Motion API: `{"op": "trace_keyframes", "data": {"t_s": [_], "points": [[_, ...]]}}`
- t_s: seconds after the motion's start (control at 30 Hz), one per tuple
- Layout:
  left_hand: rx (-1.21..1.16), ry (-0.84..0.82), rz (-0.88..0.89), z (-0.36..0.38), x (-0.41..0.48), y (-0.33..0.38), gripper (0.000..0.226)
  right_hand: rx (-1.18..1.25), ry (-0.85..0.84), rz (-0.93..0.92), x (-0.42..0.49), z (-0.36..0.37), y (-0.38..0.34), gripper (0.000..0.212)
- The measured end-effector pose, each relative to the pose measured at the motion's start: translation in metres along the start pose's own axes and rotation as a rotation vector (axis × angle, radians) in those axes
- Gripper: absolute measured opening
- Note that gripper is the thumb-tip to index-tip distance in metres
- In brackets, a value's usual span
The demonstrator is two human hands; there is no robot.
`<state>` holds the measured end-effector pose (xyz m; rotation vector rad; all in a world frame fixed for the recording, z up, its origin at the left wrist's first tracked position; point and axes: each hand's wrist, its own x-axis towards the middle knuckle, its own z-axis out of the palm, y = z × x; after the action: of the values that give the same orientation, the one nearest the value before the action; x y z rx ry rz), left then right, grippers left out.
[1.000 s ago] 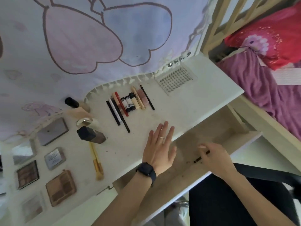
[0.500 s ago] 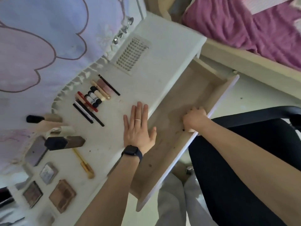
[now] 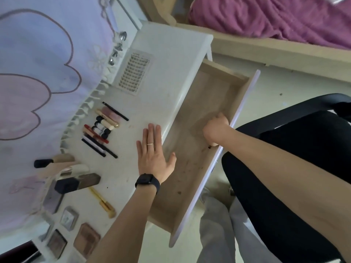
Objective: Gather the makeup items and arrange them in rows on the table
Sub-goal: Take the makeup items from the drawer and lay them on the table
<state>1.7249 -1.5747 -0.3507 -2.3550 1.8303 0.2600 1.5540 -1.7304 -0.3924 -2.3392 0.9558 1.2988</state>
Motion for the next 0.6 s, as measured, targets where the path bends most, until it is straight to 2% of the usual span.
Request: {"op": "trace_keyframes", "data": {"t_s": [0.03,0.13,0.23,0.37,0.47,0.6], "points": [[-0.012,0.011,0.010,0.000,0.000,-0.001,0.100,0.031,0.021,-0.029,-0.004,-0.001,0.002,0.001],[-0.053,0.012,0.028,0.001,-0.001,-0.007,0.097,0.102,0.155,-0.090,-0.017,-0.001,0.004,0.021],[-0.052,0.021,0.078,0.001,-0.001,-0.016,0.089,0.201,0.345,-0.155,-0.030,-0.002,0.004,0.012],[0.036,0.056,0.145,0.003,-0.007,-0.042,0.074,0.773,0.510,-0.311,-0.062,-0.003,0.004,0.020],[0.058,0.101,0.158,0.009,-0.017,-0.061,0.068,1.226,0.598,-0.375,-0.092,-0.008,-0.005,0.015],[-0.010,0.157,0.099,0.018,-0.020,-0.067,0.069,1.509,0.607,-0.344,-0.100,-0.033,-0.025,0.016]]}}
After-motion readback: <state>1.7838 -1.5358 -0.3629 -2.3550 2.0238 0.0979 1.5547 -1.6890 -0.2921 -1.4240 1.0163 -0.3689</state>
